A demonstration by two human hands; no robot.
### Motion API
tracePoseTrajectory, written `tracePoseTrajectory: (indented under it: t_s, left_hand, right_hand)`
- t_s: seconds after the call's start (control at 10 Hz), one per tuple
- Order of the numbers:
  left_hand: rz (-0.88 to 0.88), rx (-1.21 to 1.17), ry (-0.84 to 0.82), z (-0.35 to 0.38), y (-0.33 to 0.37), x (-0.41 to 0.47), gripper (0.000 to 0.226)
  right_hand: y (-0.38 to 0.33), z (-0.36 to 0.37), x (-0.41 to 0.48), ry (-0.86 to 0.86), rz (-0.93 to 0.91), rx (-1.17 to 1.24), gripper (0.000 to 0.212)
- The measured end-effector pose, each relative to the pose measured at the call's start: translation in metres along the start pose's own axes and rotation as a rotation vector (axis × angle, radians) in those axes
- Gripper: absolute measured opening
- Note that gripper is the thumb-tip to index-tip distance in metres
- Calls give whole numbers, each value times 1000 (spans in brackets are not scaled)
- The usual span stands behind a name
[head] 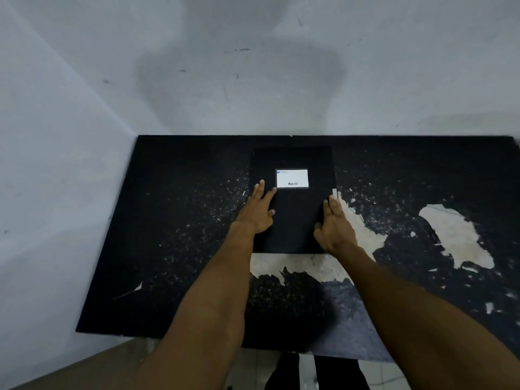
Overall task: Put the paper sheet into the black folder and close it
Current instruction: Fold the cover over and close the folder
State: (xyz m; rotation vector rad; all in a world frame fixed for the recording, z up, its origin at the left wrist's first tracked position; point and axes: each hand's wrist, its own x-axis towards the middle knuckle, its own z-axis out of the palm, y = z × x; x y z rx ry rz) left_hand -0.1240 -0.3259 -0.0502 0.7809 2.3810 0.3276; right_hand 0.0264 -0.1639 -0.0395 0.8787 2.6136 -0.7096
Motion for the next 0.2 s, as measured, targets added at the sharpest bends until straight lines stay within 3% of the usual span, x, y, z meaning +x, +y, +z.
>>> tracePoseTrajectory:
  t_s: [0.2]
  left_hand:
    - [-36,-2,-13,-13,12,-6,69]
  right_hand:
    - [-8,-20,3,-64,-10,61,70]
